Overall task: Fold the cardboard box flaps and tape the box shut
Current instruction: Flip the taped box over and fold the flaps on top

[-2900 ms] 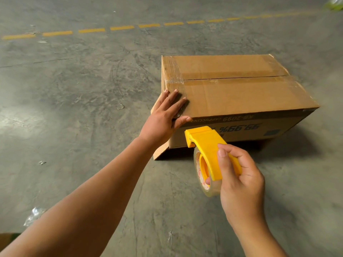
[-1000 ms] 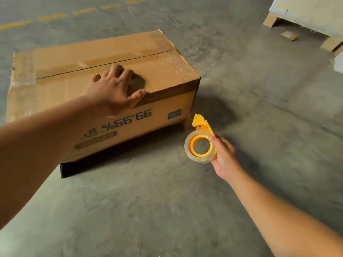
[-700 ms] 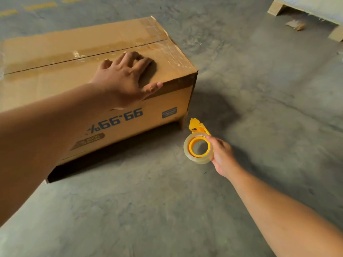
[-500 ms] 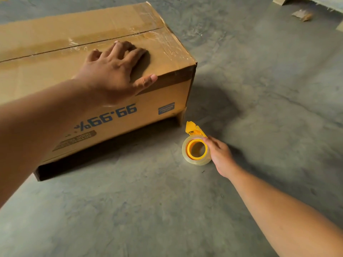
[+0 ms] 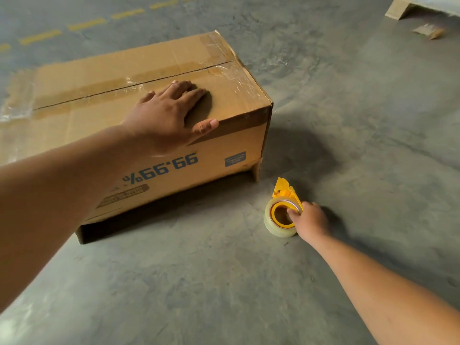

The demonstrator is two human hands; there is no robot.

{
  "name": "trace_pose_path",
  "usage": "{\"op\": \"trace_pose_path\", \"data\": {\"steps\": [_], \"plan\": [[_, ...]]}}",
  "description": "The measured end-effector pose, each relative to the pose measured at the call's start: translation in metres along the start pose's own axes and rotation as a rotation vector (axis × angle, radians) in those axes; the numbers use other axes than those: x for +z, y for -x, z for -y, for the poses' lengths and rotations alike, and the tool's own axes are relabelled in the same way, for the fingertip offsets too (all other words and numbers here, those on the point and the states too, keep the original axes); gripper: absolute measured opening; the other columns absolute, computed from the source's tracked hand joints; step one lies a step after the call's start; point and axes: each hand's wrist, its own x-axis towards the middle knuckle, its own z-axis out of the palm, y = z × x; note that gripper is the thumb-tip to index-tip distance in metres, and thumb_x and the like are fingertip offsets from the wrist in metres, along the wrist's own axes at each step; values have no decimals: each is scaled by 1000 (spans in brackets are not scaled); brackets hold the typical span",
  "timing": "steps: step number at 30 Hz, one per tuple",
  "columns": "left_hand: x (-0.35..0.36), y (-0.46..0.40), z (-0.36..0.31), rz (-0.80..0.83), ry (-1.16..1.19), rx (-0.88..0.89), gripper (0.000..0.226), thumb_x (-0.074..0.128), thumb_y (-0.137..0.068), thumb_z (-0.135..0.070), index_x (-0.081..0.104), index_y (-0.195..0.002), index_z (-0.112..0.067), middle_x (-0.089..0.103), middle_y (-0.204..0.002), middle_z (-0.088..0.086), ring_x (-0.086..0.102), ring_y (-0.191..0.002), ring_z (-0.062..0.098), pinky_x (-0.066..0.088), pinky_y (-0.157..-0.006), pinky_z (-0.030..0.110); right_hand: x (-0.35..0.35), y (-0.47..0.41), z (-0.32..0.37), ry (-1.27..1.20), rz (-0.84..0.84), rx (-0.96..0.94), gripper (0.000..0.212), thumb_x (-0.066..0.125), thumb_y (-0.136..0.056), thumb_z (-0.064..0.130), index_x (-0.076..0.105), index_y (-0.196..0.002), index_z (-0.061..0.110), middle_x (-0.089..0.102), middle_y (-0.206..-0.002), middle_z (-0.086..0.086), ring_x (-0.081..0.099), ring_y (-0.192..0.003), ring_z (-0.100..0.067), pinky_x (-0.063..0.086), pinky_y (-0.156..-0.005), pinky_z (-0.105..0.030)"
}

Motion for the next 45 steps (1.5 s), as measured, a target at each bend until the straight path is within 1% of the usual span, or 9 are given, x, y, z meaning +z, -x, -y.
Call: {"op": "trace_pose_path", "data": {"steps": [3, 6, 13, 17, 24, 30, 32, 35, 45], "plan": [[-5, 13, 4, 21, -6, -36, 84, 19, -88, -81, 17, -158, -35, 17, -165, -5, 19, -151, 24, 16, -122, 48, -10, -1, 4, 14, 39, -13, 40, 58, -91, 52, 60, -108, 17, 63, -109, -11, 59, -88, -29, 51, -70, -35], [-7, 28, 15, 32, -8, -67, 82, 18, -89, -78, 15, -159, -35, 13, -167, -4, 11, -153, 22, 13, -122, 48, -34, 7, 29, -21, -42, -94, 54, 55, -91, 56, 55, -133, 22, 57, -125, -10, 59, -109, -32, 53, -86, -43], [-1, 46, 35, 28, -7, -82, 80, 14, -91, -78, 8, -159, -36, 4, -168, -2, 0, -154, 18, 4, -123, 44, -106, 63, 152, -246, -347, -771, 45, 50, -97, 46, 57, -134, 21, 55, -131, -1, 55, -117, -19, 50, -89, -33], [0, 49, 36, 25, -5, -93, 81, 14, -91, -78, 9, -159, -35, 4, -168, -1, -1, -154, 19, 4, -124, 45, -132, 84, 208, -92, -500, -1029, 50, 45, -96, 49, 59, -133, 17, 56, -128, -4, 51, -116, -24, 42, -97, -38], [-18, 89, 98, 1, 16, -246, 82, 18, -89, -80, 14, -158, -36, 9, -168, -3, 7, -154, 18, 13, -123, 48, -156, 50, 269, 364, -166, -693, 75, 11, -90, 75, 17, -155, 37, 14, -165, 2, 9, -151, -25, 13, -118, -53], [-28, 110, 176, 19, 48, -609, 100, 30, -76, -92, 8, -158, -38, -5, -168, 5, -5, -154, 29, 17, -118, 61, -172, 26, 281, 336, -197, -435, 89, 16, -81, 86, 15, -155, 36, 18, -163, -3, 21, -146, -36, 28, -111, -56], [-27, 110, 194, 56, 182, -716, 108, 34, -69, -96, 5, -158, -40, -7, -167, 11, 8, -152, 39, 29, -113, 61, -176, 13, 287, 332, -156, -356, 97, 19, -76, 90, 10, -156, 36, 20, -162, -6, 20, -145, -39, 32, -108, -58], [-22, 113, 208, 95, 466, -752, 107, 46, -74, -88, 3, -159, -38, 27, -159, 20, 53, -128, 41, 52, -98, 45, -179, 13, 301, 306, -124, -306, 104, 28, -71, 93, 13, -156, 35, 25, -161, -7, 22, -143, -40, 35, -108, -57], [-48, 174, 263, -36, 534, -809, 95, 61, -76, -75, 24, -156, -38, 53, -145, 14, 58, -120, 34, 48, -84, 36, -163, 30, 334, -24, -68, -432, 98, 59, -69, 82, 30, -152, 37, 40, -143, -8, 45, -130, -31, 46, -98, -45]]}}
